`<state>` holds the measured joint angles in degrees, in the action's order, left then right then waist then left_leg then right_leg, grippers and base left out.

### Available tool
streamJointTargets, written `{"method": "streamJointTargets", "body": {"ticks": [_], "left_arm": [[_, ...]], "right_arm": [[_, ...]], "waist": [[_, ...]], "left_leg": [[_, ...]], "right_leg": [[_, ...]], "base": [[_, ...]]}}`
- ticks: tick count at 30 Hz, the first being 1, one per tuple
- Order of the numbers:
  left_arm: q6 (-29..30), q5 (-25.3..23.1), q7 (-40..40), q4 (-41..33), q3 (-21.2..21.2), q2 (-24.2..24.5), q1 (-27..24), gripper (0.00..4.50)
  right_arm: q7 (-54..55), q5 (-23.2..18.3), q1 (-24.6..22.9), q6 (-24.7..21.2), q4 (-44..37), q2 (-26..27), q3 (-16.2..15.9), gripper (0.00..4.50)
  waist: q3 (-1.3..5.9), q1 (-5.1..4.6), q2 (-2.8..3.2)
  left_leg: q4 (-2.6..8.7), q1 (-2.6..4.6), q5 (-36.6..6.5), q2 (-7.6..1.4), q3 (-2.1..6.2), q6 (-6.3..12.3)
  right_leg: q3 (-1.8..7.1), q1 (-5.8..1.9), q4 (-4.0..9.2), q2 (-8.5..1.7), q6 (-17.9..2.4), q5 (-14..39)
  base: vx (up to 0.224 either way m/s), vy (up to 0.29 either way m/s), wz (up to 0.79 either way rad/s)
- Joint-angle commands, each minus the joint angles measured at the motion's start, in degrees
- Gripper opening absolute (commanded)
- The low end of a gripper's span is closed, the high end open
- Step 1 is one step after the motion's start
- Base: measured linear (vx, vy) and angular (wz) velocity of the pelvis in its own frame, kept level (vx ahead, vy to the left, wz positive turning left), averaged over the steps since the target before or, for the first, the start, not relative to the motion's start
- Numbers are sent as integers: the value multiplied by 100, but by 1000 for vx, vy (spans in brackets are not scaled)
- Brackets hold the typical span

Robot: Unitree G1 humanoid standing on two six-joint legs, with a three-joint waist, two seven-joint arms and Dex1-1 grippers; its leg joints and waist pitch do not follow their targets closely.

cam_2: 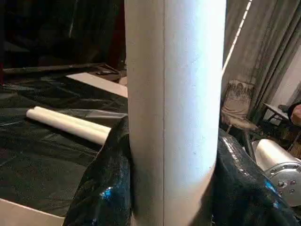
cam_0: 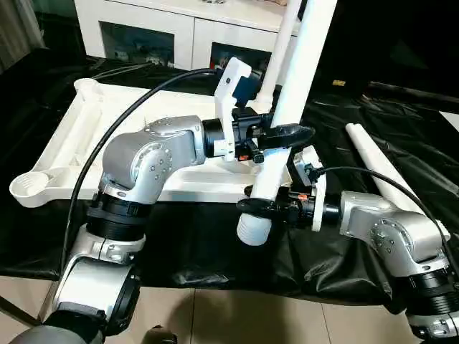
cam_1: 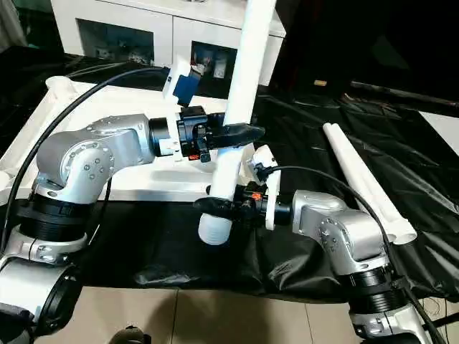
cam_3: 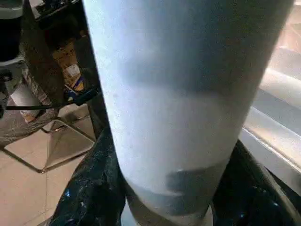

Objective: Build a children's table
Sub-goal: Insert table leg to table base

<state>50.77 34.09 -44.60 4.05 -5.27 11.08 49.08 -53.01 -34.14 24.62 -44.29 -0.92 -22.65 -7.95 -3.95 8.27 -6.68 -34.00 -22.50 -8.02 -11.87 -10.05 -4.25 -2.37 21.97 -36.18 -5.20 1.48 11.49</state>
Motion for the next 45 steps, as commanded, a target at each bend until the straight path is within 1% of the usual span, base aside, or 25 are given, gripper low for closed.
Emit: {"method": "streamJointTargets", "body": {"ticks": [1,4,5,8,14,16,17,21,23,24,25,26,27,29,30,31,33,34,35,36,37,38,39,41,45], "left_arm": [[3,131,-46,-93,-10,-93,33,177],[-97,81,36,-63,33,-138,28,177],[-99,80,38,-63,33,-139,28,233],[11,274,-102,30,148,-166,12,247],[-1101,712,470,335,1183,-1004,-78,285],[-1449,1518,959,571,2082,-1558,-94,285],[-1449,1518,959,571,2082,-1558,-94,285],[-1501,1909,1023,835,2544,-1638,-114,285],[-1600,1252,881,997,2191,-1350,-132,285],[-1600,1252,881,997,2191,-1350,-132,285],[-2306,-442,307,1335,753,-583,-270,285],[-2306,-442,307,1335,753,-583,-270,285],[-3107,-1807,76,2006,-465,15,-239,285],[-3460,-2271,31,2443,-888,201,-151,285],[-3622,-2418,28,2595,-1002,238,-101,285],[-3622,-2418,28,2595,-1002,238,-101,285],[-3822,-2559,-40,2868,-1131,239,29,285],[-3910,-2541,-127,2938,-1068,192,101,285],[-3687,-2183,-370,2789,-834,95,148,285],[-3620,-1870,-636,2723,-654,27,213,285],[-3461,-1447,-939,2493,-452,-41,242,285],[-2841,-525,-1565,1919,-132,-126,274,285],[-2621,-279,-1712,1721,-80,-150,273,285],[-2456,-245,-1777,1470,-262,-177,221,285],[-2615,-630,-1356,1554,-497,-456,286,285]], "right_arm": [[52,15,-2,28,73,-31,98,192],[76,7,-10,56,83,-5,151,190],[76,7,-10,56,84,-4,152,189],[162,-57,-14,90,85,68,289,188],[539,-309,-94,198,30,390,756,188],[928,-434,-126,383,32,660,1133,187],[928,-434,-126,383,32,660,1133,187],[1553,-231,-177,814,99,833,1532,186],[1833,85,-254,1014,81,736,1601,186],[1833,85,-254,1014,81,736,1601,186],[2096,585,-428,1196,-21,500,1567,186],[2096,585,-428,1196,-21,500,1567,186],[2340,1036,-606,1343,-117,240,1515,186],[2473,1271,-703,1412,-175,83,1482,186],[2507,1274,-739,1338,-219,49,1498,186],[2507,1274,-739,1338,-219,49,1498,186],[2661,1303,-839,1235,-314,-18,1524,186],[2749,1373,-906,1187,-359,-70,1513,186],[2817,1469,-981,1154,-401,-135,1481,186],[2872,1570,-1046,1136,-439,-175,1447,186],[2888,1610,-1102,1095,-487,-196,1424,186],[2908,1627,-1199,981,-601,-203,1387,186],[2926,1623,-1214,925,-633,-195,1371,186],[3007,1673,-1187,825,-596,-167,1323,186],[3216,1799,-1070,721,-460,-71,1228,186]], "waist": [[453,-8,48],[453,-7,41],[451,-7,42],[449,-16,49],[449,5,16],[463,2,23],[456,1,11],[453,-22,38],[458,-28,42],[462,-39,49],[445,-21,71],[449,-13,81],[455,-13,140],[471,-26,132],[509,-38,158],[549,-76,150],[534,-122,249],[528,-145,248],[523,-158,285],[498,-164,213],[486,-170,250],[479,-175,245],[473,-163,256],[453,-213,243],[432,-256,204]], "left_leg": [[395,162,-1170,-93,-4,-402],[394,162,-1178,-92,-6,-400],[394,163,-1192,-92,-7,-400],[399,157,-1236,-88,-4,-411],[388,150,-1203,-92,-17,-355],[380,134,-1184,-81,-13,-338],[378,131,-1214,-77,-18,-334],[391,158,-1311,-72,-12,-346],[400,175,-1311,-82,-5,-392],[413,183,-1281,-97,1,-398],[438,185,-1284,-93,18,-386],[439,205,-1301,-102,23,-379],[455,214,-1259,-100,40,-444],[452,210,-1213,-84,38,-567],[444,190,-1052,-79,47,-627],[413,168,-824,-85,45,-620],[393,171,-840,-76,24,-551],[394,168,-893,-71,16,-523],[396,169,-1008,-69,13,-488],[395,163,-1111,-58,-12,-462],[406,165,-1264,-69,-15,-416],[402,168,-1330,-64,-22,-415],[408,176,-1399,-83,-21,-402],[406,160,-1534,-80,-27,-308],[402,152,-1717,-74,-38,-211]], "right_leg": [[129,-181,397,-238,-914,832],[130,-184,395,-236,-930,787],[131,-181,398,-236,-933,795],[129,-180,403,-240,-939,877],[139,-189,418,-254,-1062,638],[133,-211,389,-247,-1090,533],[134,-205,402,-260,-1120,560],[131,-174,452,-233,-890,924],[128,-164,449,-215,-759,966],[132,-165,459,-206,-616,946],[133,-151,520,-206,-440,1046],[139,-134,541,-201,-269,1167],[151,-131,529,-200,-117,1148],[162,-152,499,-188,51,981],[149,-192,444,-196,-98,634],[122,-209,362,-203,-393,103],[116,-189,349,-196,-756,-234],[120,-195,359,-194,-842,-266],[125,-215,359,-206,-988,-231],[131,-220,381,-221,-1110,-71],[137,-206,401,-232,-1181,173],[139,-211,400,-244,-1227,280],[139,-202,388,-254,-1360,385],[134,-191,416,-222,-1381,538],[154,-179,530,-243,-1011,1448]], "base": [[0,0,0],[0,0,0],[0,0,0],[0,0,0],[0,0,0],[0,0,0],[0,0,0],[0,0,0],[0,0,0],[0,0,0],[0,0,0],[0,0,0],[0,0,0],[0,0,0],[0,0,0],[0,0,0],[0,0,0],[0,0,0],[0,0,0],[0,0,0],[0,0,0],[0,0,0],[0,0,0],[0,0,0],[0,0,0]]}}
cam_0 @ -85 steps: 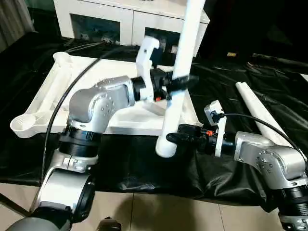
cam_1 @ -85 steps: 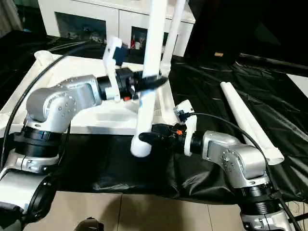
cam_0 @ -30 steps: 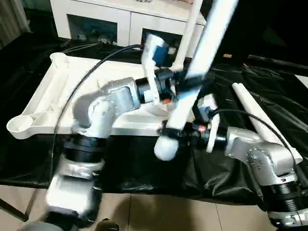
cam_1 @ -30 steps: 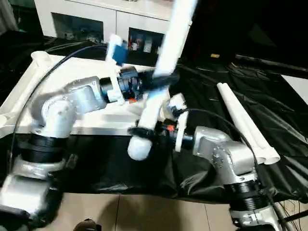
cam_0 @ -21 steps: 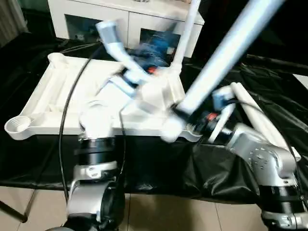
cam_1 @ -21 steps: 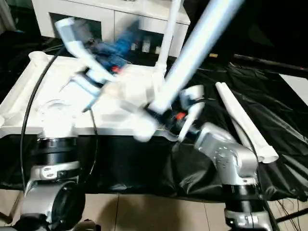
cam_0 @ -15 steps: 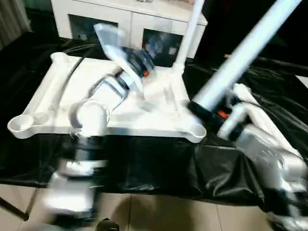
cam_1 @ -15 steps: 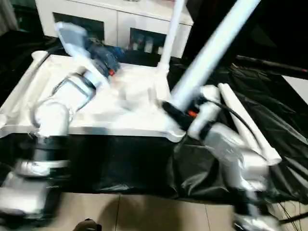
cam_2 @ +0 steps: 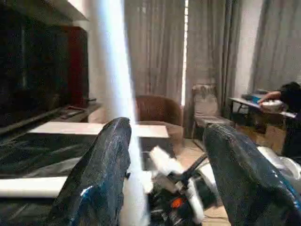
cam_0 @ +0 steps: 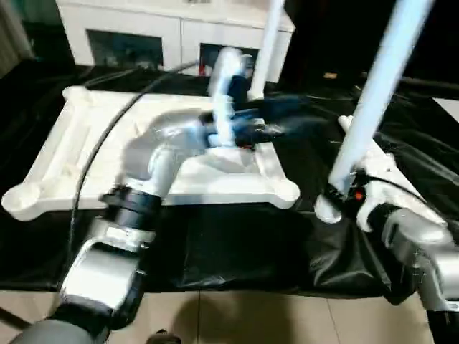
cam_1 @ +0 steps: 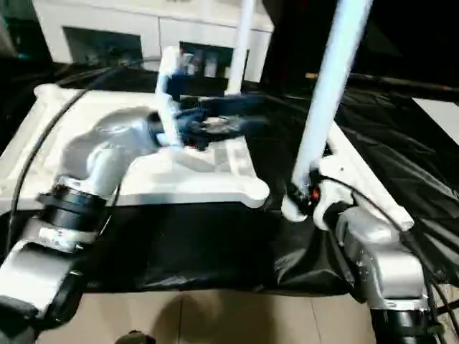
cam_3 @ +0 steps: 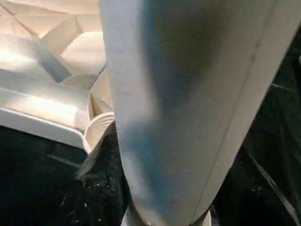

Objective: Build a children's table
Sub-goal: Insert table leg to table base

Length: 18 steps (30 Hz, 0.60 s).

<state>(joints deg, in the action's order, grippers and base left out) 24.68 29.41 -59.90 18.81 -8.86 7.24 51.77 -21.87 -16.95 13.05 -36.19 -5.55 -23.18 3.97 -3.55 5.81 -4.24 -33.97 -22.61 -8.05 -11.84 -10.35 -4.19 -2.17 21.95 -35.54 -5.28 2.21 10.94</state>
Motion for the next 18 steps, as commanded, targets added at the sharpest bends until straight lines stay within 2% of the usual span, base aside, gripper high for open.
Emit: {"method": "streamJointTargets", "body": {"ticks": [1,2,3,5,6,8,9,10,11,13,14,16,18], "left_arm": [[8,-314,552,140,-147,-260,104,285],[81,-475,939,183,-150,-440,189,285],[142,-544,1113,215,-138,-532,234,285],[204,-756,1479,286,-162,-653,304,285],[301,-795,1617,262,-175,-669,321,285],[517,-896,2051,279,-173,-710,366,285],[602,-856,2167,294,-146,-738,372,285],[662,-810,2201,306,-112,-774,376,285],[703,-781,2226,321,-83,-805,380,285],[775,-835,2385,423,-19,-876,436,285],[775,-835,2385,423,-19,-876,436,285],[734,-1067,2731,647,65,-952,549,285],[723,-1067,2807,704,120,-975,596,285]], "right_arm": [[230,103,164,-180,49,60,-12,186],[307,158,241,-229,81,129,-105,186],[336,190,279,-252,96,155,-154,186],[370,241,359,-275,128,201,-245,186],[375,271,388,-296,131,219,-272,186],[390,319,493,-344,140,283,-332,186],[377,323,584,-370,147,325,-380,186],[377,316,627,-377,158,336,-407,186],[378,310,657,-380,166,343,-427,186],[367,321,718,-379,196,359,-473,186],[367,321,718,-379,196,359,-473,186],[363,351,795,-391,227,385,-517,186],[353,354,819,-382,247,391,-531,186]], "waist": [[399,-9,-44],[401,-22,-68],[401,-27,-60],[402,-50,-106],[405,-52,-86],[403,-59,-106],[409,-65,-127],[416,-76,-138],[422,-74,-129],[426,-64,-117],[433,-57,-133],[451,-48,-128],[473,-31,-128]], "left_leg": [[399,174,-1716,-88,-8,-220],[404,158,-1684,-98,8,-253],[404,160,-1679,-101,13,-263],[404,149,-1683,-99,15,-254],[400,150,-1669,-94,23,-242],[393,137,-1576,-87,20,-210],[384,134,-1484,-83,14,-177],[383,95,-1344,-66,13,-147],[383,88,-1258,-66,18,-144],[366,120,-1169,-70,-1,-99],[363,116,-1121,-67,-1,-68],[351,127,-929,-73,-6,0],[339,133,-730,-80,-6,56]], "right_leg": [[139,-167,474,-241,-1032,1593],[130,-163,485,-244,-928,1705],[128,-160,479,-243,-905,1707],[122,-156,491,-235,-832,1756],[117,-155,491,-241,-798,1757],[114,-154,486,-234,-780,1685],[116,-152,475,-223,-790,1567],[112,-182,461,-221,-788,1463],[107,-194,444,-220,-794,1385],[117,-163,438,-210,-875,1119],[116,-179,426,-208,-904,1030],[119,-186,395,-197,-974,676],[114,-199,358,-203,-1057,356]], "base": [[0,0,0],[0,0,0],[0,0,0],[0,0,0],[0,0,0],[0,0,0],[0,0,0],[0,0,0],[0,0,0],[0,0,0],[0,0,0],[0,0,0],[0,0,0]]}}
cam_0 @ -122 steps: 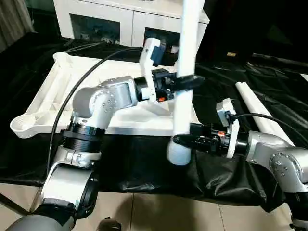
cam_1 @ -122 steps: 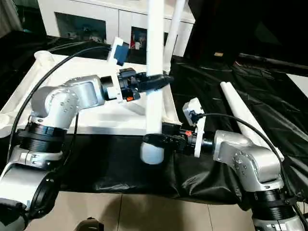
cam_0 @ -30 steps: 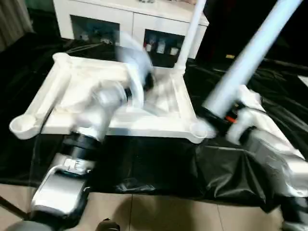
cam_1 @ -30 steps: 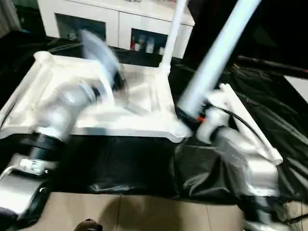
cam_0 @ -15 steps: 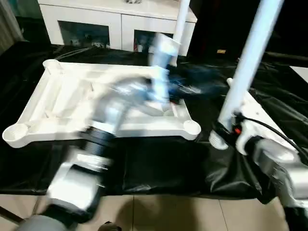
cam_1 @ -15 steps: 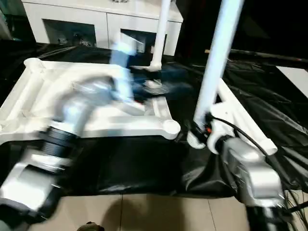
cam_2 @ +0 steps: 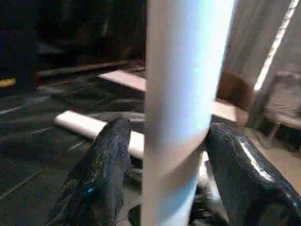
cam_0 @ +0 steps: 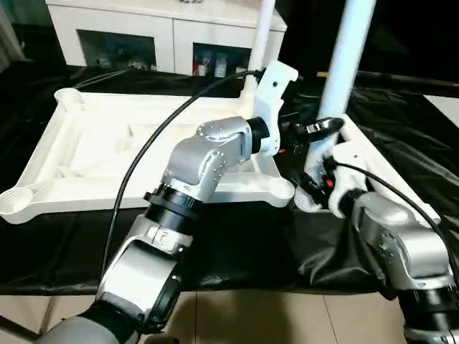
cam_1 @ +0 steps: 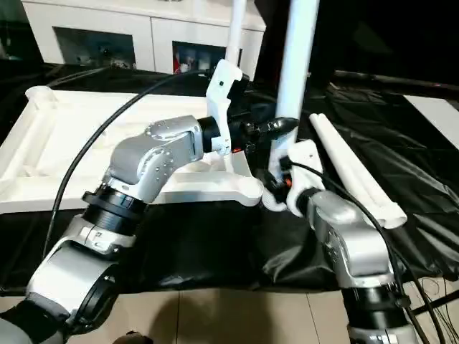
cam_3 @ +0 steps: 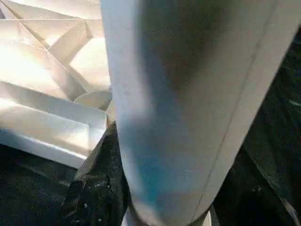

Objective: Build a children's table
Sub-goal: Insert table leg to table base

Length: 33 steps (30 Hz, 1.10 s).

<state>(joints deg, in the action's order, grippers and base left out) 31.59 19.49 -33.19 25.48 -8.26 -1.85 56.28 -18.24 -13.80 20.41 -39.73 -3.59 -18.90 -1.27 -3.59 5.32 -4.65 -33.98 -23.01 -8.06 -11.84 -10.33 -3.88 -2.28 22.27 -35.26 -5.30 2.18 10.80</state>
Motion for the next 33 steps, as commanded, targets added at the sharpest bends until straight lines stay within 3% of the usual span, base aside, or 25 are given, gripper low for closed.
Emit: {"method": "streamJointTargets", "body": {"ticks": [1,5,10,20,24,26,27,28,29,30,32,33], "left_arm": [[16,-70,187,73,102,-75,182,285],[41,-15,333,127,193,-83,247,285],[-5,-52,451,224,291,-84,278,285],[-39,31,396,207,457,-92,222,285],[-197,880,214,-89,1164,-428,94,285],[-268,1324,-42,-264,1434,-559,-73,285],[-268,1324,-42,-264,1434,-559,-73,285],[-155,1611,-95,-282,1639,-615,-158,285],[-155,1611,-95,-282,1639,-615,-158,285],[-142,1742,-194,-187,1781,-575,-237,285],[-132,1791,-245,-106,1864,-538,-279,285],[-428,1264,-410,182,1511,-255,-316,285]], "right_arm": [[-15,44,104,-18,71,-30,-15,186],[-56,77,149,-7,113,-5,-27,186],[-86,79,159,6,117,-8,-52,186],[-12,73,162,174,140,68,90,186],[283,-331,288,684,206,471,790,186],[503,-706,402,863,243,726,1300,186],[503,-706,402,863,243,726,1300,186],[637,-933,470,917,302,840,1605,186],[637,-933,470,917,302,840,1605,186],[774,-1072,498,965,400,869,1884,186],[853,-1135,504,990,466,865,2038,186],[855,-970,408,987,511,712,2017,186]], "waist": [[473,23,-91],[453,43,-106],[439,59,-95],[451,84,-57],[453,105,-66],[452,102,-50],[447,99,-49],[447,100,-46],[451,100,-39],[444,98,-25],[454,101,-21],[451,104,3]], "left_leg": [[329,163,-619,-72,-15,83],[332,163,-698,-72,-27,127],[351,178,-937,-80,-20,5],[356,182,-905,-77,-15,-45],[352,181,-1036,-78,-22,-29],[354,193,-1077,-77,-28,-18],[357,193,-1121,-73,-34,3],[358,197,-1123,-74,-33,-10],[356,201,-1122,-73,-37,-11],[366,210,-1179,-68,-39,-36],[366,210,-1164,-67,-36,-61],[376,203,-1120,-59,-25,-81]], "right_leg": [[126,-234,312,-196,-1124,163],[128,-241,332,-213,-1174,298],[129,-225,374,-222,-1058,689],[129,-227,350,-212,-1100,423],[121,-221,345,-225,-1269,462],[121,-202,342,-213,-1241,456],[123,-202,348,-209,-1217,504],[121,-202,353,-207,-1182,533],[125,-199,340,-210,-1185,515],[119,-184,357,-197,-1141,594],[119,-192,355,-190,-1103,580],[117,-192,380,-179,-1005,593]], "base": [[0,0,0],[0,0,0],[0,0,0],[0,0,0],[0,0,0],[0,0,0],[0,0,0],[0,0,0],[0,0,0],[0,0,0],[0,0,0],[0,0,0]]}}
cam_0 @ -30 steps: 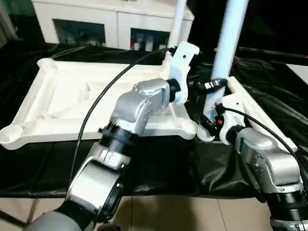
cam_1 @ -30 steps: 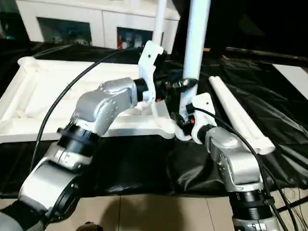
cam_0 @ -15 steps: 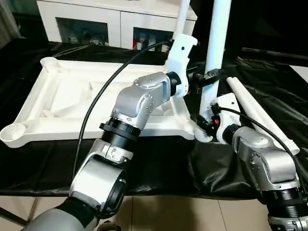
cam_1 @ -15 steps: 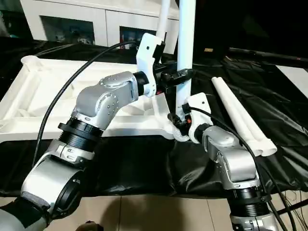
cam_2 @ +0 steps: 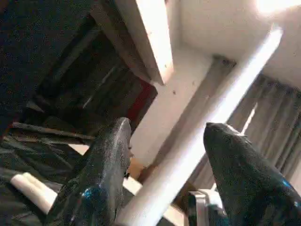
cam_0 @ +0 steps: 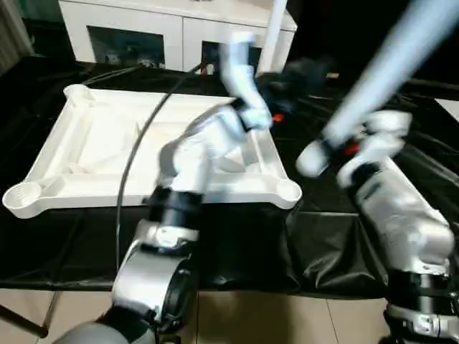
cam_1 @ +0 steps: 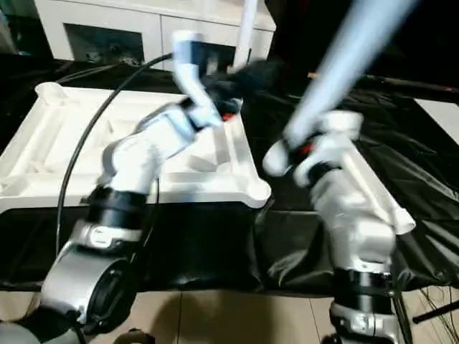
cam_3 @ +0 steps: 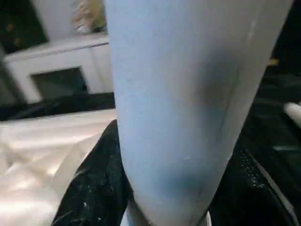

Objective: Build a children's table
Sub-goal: Insert table leg to table base

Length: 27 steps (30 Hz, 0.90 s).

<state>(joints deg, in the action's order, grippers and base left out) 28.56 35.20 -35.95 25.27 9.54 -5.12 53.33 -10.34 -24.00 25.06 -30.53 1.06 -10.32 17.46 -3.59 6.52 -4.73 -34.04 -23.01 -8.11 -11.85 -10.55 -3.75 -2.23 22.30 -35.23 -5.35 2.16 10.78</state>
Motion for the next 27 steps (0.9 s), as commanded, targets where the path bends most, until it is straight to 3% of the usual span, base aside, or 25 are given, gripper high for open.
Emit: {"method": "streamJointTargets", "body": {"ticks": [1,2,3,4,5,6,9,10,12,15,16,18,27], "left_arm": [[-1034,-1672,-459,780,-1361,686,-67,285],[-1034,-1672,-459,780,-1361,686,-67,285],[-1534,-2607,-600,1284,-2196,1125,-34,285],[-1720,-3057,-758,1568,-2655,1367,-7,285],[-1805,-3344,-880,1768,-2968,1535,15,302],[-1837,-3568,-984,2009,-3205,1678,45,312],[-1816,-3603,-1032,2097,-3256,1723,51,322],[-1851,-3646,-1105,2342,-3305,1772,83,332],[-1840,-3653,-1379,2472,-3362,1808,75,332],[-2070,-3750,-1490,2785,-3368,1777,122,342],[-2276,-3834,-1479,3053,-3367,1737,197,307],[-2474,-3985,-1281,3491,-3356,1670,360,304],[-2257,-3988,-1717,3802,-3309,1625,493,215]], "right_arm": [[-50,509,-284,76,34,-457,-110,186],[-50,509,-284,76,34,-457,-110,186],[-150,691,-448,43,-25,-609,-238,186],[-206,717,-541,-15,-77,-663,-269,186],[-243,703,-608,-68,-122,-689,-274,186],[-305,728,-718,-117,-198,-758,-310,185],[-324,729,-774,-127,-234,-798,-331,185],[-373,692,-873,-198,-308,-859,-351,185],[-401,621,-937,-277,-352,-931,-396,185],[-466,634,-1014,-329,-402,-1010,-535,185],[-534,693,-1057,-331,-435,-1025,-597,185],[-641,729,-1135,-373,-527,-1008,-680,185],[-683,684,-1239,-453,-687,-1029,-809,185]], "waist": [[443,3,25],[444,6,24],[470,-8,42],[476,1,49],[479,-39,61],[490,-42,49],[505,-60,58],[498,-62,103],[466,-62,95],[455,-61,116],[450,-65,109],[455,-78,109],[449,-73,122]], "left_leg": [[402,218,-1160,-54,5,-106],[415,207,-1160,-61,14,-123],[430,181,-979,-52,42,-251],[427,190,-990,-49,43,-240],[426,191,-1014,-48,44,-324],[426,192,-986,-50,40,-331],[402,195,-860,-74,32,-286],[393,201,-859,-73,20,-236],[400,215,-1083,-75,1,-174],[411,225,-1295,-84,7,-193],[416,228,-1340,-80,6,-202],[427,226,-1515,-87,27,-252],[426,236,-1480,-101,25,-171]], "right_leg": [[117,-180,460,-158,-760,786],[128,-190,487,-147,-537,900],[132,-232,439,-167,-357,725],[135,-212,481,-156,-208,778],[140,-211,401,-164,-237,674],[137,-217,405,-175,-306,604],[122,-228,311,-209,-881,134],[125,-216,299,-206,-1070,-2],[136,-213,335,-219,-1231,216],[142,-205,365,-228,-1239,502],[142,-200,384,-224,-1218,578],[140,-202,406,-232,-1137,718],[139,-193,373,-245,-1372,494]], "base": [[0,0,0],[0,0,0],[0,0,0],[0,0,0],[0,0,0],[0,0,0],[0,0,0],[0,0,0],[0,0,0],[0,0,0],[0,0,0],[0,0,0],[0,0,0]]}}
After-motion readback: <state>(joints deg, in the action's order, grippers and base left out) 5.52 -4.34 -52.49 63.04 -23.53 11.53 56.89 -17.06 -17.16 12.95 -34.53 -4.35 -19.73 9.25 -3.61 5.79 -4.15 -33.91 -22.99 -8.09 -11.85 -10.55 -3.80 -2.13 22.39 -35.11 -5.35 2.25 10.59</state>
